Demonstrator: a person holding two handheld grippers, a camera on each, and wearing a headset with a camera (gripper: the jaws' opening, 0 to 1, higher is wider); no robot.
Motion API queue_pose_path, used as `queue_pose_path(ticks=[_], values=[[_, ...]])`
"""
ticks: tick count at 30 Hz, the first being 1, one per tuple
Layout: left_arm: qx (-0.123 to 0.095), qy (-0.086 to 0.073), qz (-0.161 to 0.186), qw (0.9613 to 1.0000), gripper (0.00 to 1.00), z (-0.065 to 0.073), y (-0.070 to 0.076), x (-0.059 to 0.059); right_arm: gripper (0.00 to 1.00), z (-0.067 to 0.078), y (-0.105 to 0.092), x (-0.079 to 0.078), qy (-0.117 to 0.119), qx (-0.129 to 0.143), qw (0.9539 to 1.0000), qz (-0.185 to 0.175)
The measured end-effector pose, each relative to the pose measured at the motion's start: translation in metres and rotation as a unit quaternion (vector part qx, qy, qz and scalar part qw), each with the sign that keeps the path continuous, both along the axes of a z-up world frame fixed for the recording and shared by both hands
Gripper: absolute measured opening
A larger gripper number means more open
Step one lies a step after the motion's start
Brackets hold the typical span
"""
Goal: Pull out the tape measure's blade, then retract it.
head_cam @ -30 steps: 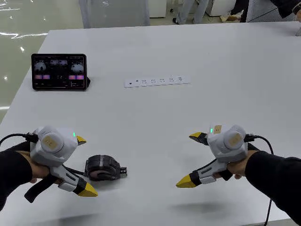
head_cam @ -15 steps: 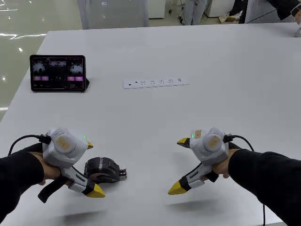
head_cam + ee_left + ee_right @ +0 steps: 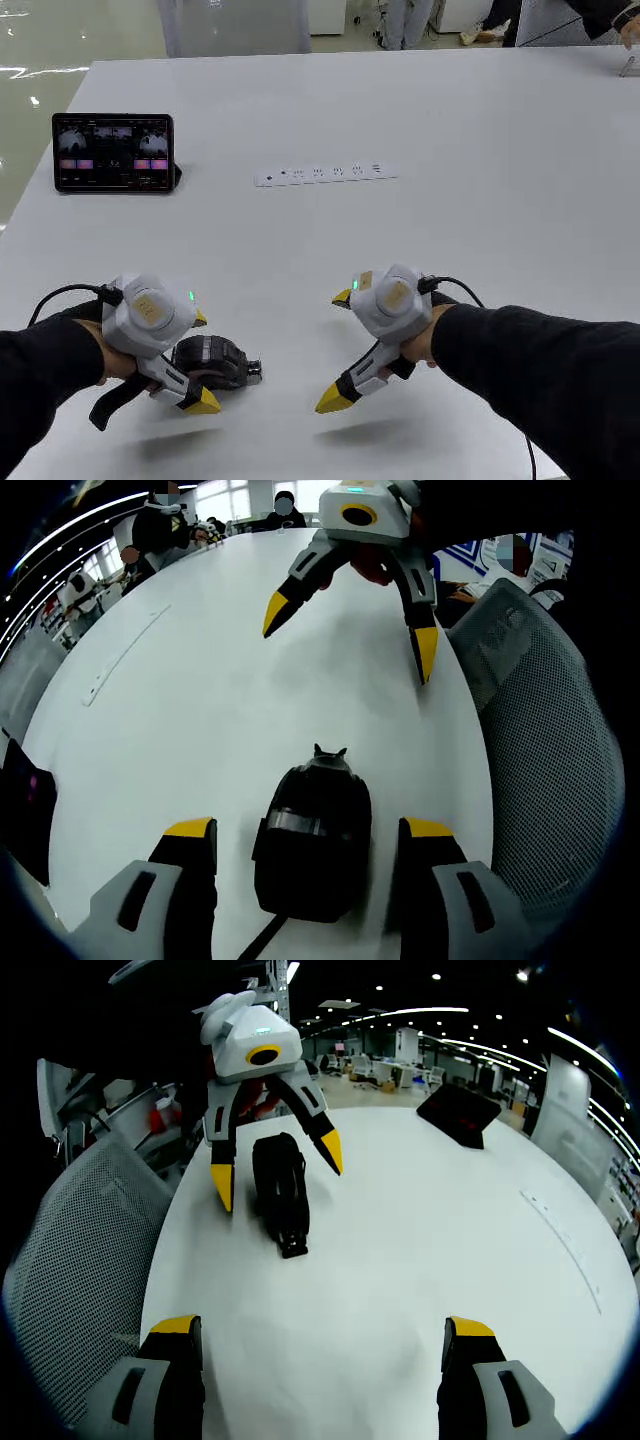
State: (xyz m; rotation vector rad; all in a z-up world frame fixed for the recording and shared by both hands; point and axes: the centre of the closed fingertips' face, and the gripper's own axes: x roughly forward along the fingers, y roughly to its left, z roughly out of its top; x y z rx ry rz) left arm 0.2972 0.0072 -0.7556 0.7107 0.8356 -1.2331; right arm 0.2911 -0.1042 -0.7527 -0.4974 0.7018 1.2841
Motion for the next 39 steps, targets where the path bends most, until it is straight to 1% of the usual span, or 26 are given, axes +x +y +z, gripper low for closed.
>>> queue_pose_path(ticks=[2, 3, 5, 8, 10, 11, 12, 13, 15, 19, 22, 23, 26, 28, 30, 32, 33, 35, 36, 37, 38, 39], values=[[0.002, -0.004, -0.007, 1.0000, 0.62, 0.002, -0.004, 0.001, 0.99, 0.000, 0.004, 0.000, 0.000, 0.000, 1.0000, 0.003], [0.000, -0.007, -0.014, 0.9999, 0.57, 0.004, -0.006, 0.000, 0.99, 0.000, 0.006, -0.001, -0.001, 0.000, 1.0000, 0.008], [-0.001, -0.008, -0.028, 0.9996, 0.50, 0.006, -0.009, -0.003, 0.99, 0.000, 0.010, -0.002, -0.002, 0.003, 0.9999, 0.014], [0.015, -0.012, -0.037, 0.9991, 0.46, 0.004, -0.007, -0.002, 0.99, 0.000, 0.016, -0.002, 0.000, 0.006, 0.9999, 0.016], [0.039, -0.029, -0.055, 0.9973, 0.40, 0.001, -0.003, 0.003, 0.99, 0.000, 0.021, -0.001, 0.000, 0.008, 0.9998, 0.017], [0.035, -0.021, -0.052, 0.9978, 0.40, 0.001, -0.005, -0.001, 0.99, 0.001, 0.024, -0.001, 0.001, 0.010, 0.9998, 0.019], [0.040, -0.018, -0.054, 0.9976, 0.38, 0.000, -0.005, -0.003, 0.99, 0.002, 0.027, -0.001, 0.001, 0.014, 0.9997, 0.020], [0.043, -0.014, -0.066, 0.9968, 0.36, 0.000, -0.005, -0.005, 0.99, 0.003, 0.029, -0.002, 0.003, 0.018, 0.9996, 0.020], [0.047, -0.017, -0.060, 0.9970, 0.36, -0.001, -0.005, -0.003, 0.99, 0.006, 0.035, -0.002, -0.001, 0.022, 0.9995, 0.023], [0.043, -0.009, -0.053, 0.9976, 0.36, -0.001, -0.004, -0.003, 0.99, 0.005, 0.042, -0.004, -0.002, 0.022, 0.9992, 0.033], [0.043, -0.009, -0.054, 0.9976, 0.36, -0.002, -0.004, -0.003, 0.99, 0.004, 0.046, -0.004, 0.000, 0.025, 0.9991, 0.034], [0.045, -0.009, -0.050, 0.9977, 0.35, -0.002, -0.004, -0.003, 0.99, 0.001, 0.047, -0.003, 0.002, 0.024, 0.9992, 0.033], [0.058, -0.020, -0.049, 0.9969, 0.35, -0.003, -0.005, -0.003, 0.99, -0.002, 0.049, -0.003, 0.007, 0.023, 0.9993, 0.028], [0.062, -0.021, -0.045, 0.9968, 0.35, -0.003, -0.005, -0.003, 0.99, -0.004, 0.051, -0.003, 0.006, 0.022, 0.9993, 0.030], [0.071, -0.028, -0.048, 0.9959, 0.35, -0.005, -0.004, -0.002, 0.99, -0.005, 0.053, -0.004, 0.007, 0.021, 0.9992, 0.032], [0.071, -0.028, -0.049, 0.9958, 0.35, -0.004, -0.003, -0.002, 0.86, -0.005, 0.055, -0.006, 0.006, 0.020, 0.9991, 0.037], [0.067, -0.026, -0.047, 0.9963, 0.35, -0.004, -0.003, -0.001, 0.82, -0.004, 0.059, -0.007, 0.002, 0.024, 0.9987, 0.044], [0.064, -0.024, -0.045, 0.9967, 0.35, -0.004, -0.003, -0.001, 0.83, -0.005, 0.063, -0.010, 0.003, 0.026, 0.9985, 0.049], [0.062, -0.025, -0.044, 0.9968, 0.35, -0.004, -0.003, -0.001, 0.81, -0.007, 0.064, -0.009, -0.002, 0.021, 0.9982, 0.056], [0.062, -0.025, -0.042, 0.9969, 0.35, -0.004, -0.003, -0.001, 0.75, -0.008, 0.063, -0.008, -0.011, 0.015, 0.9979, 0.062], [0.061, -0.027, -0.042, 0.9969, 0.35, -0.004, -0.003, -0.001, 0.71, -0.008, 0.065, -0.007, -0.015, 0.015, 0.9978, 0.063], [0.060, -0.031, -0.043, 0.9968, 0.35, -0.004, -0.004, -0.001, 0.68, -0.008, 0.066, -0.007, -0.014, 0.015, 0.9978, 0.063]])
